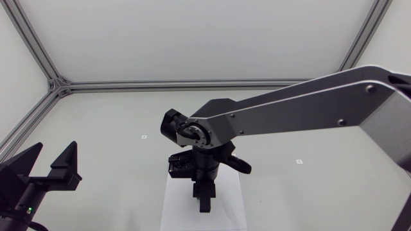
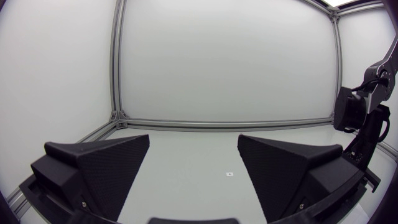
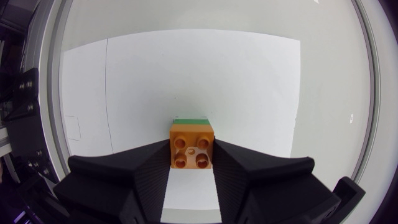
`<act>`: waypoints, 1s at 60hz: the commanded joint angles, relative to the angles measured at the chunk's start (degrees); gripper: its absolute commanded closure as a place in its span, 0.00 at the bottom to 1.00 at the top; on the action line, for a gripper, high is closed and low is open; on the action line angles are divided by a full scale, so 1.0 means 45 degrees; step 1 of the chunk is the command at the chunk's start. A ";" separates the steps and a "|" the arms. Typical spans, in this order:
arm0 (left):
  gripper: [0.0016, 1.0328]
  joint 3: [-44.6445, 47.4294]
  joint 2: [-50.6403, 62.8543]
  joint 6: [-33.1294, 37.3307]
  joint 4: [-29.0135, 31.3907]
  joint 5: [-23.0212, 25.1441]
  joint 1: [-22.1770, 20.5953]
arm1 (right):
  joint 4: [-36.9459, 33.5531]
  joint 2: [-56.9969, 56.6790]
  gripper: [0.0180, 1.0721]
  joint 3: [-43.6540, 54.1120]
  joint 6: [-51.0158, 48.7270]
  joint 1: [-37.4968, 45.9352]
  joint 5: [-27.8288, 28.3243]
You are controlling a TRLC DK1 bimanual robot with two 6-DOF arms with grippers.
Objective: Pick up the orange 2x2 brick with the right arm and stack it on top of the green 2x2 brick in the center
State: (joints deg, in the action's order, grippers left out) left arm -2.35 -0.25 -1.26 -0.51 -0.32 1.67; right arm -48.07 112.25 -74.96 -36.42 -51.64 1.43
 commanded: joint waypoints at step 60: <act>0.04 0.0522 -0.0100 0.0162 0.0173 0.0051 0.0019 | 0.0078 0.0838 0.50 0.0583 0.0028 0.0030 -0.0025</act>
State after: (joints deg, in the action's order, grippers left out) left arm -2.35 -0.25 -1.26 -0.49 -0.32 1.67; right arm -47.59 114.63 -73.80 -36.47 -51.64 1.13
